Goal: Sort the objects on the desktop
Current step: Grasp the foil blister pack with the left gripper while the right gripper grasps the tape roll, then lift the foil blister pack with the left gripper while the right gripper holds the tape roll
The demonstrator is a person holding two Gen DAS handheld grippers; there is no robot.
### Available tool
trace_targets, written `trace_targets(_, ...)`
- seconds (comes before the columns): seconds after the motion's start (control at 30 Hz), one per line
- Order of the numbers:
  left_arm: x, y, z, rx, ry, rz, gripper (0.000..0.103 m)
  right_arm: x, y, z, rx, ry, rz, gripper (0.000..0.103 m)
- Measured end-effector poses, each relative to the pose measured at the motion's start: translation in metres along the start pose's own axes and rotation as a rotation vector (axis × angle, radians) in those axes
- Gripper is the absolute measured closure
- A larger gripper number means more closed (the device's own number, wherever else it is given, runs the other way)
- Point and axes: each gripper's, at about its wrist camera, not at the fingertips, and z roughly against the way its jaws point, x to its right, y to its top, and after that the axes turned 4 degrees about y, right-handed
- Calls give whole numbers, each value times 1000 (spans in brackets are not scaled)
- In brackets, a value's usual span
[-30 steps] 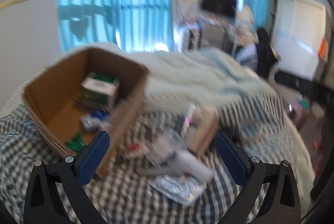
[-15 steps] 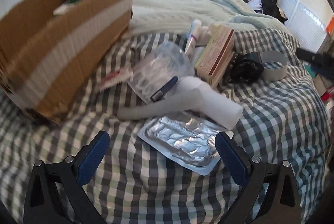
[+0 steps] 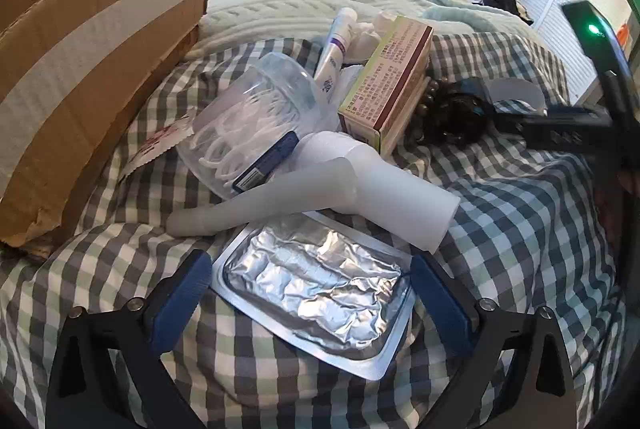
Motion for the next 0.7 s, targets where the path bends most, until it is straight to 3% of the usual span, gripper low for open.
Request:
trace_targets(0.1, -3, 1, 0, -4, -30, 10, 6, 1, 11, -10, -17, -25, 9, 0)
trace_targets(0.23, -7, -1, 3, -6, -44, 9, 8, 9, 10, -22, -52, 10, -43, 2)
trace_targets(0.33, -7, -5, 6, -1, -40, 3, 11, 8, 4, -22, -59, 4, -32, 16)
trace_targets(0.5, -13, -7, 9, -9, -60, 26, 15, -1, -4, -8, 6, -61, 2, 17)
trace_targets(0.67, -14, -10, 15, -11, -62, 34, 16, -4, -16, 14, 67, -50, 5, 17)
trace_targets(0.7, -14, -10, 16, -9, -64, 35, 20, -2, -20, 19, 72, -38, -3, 17)
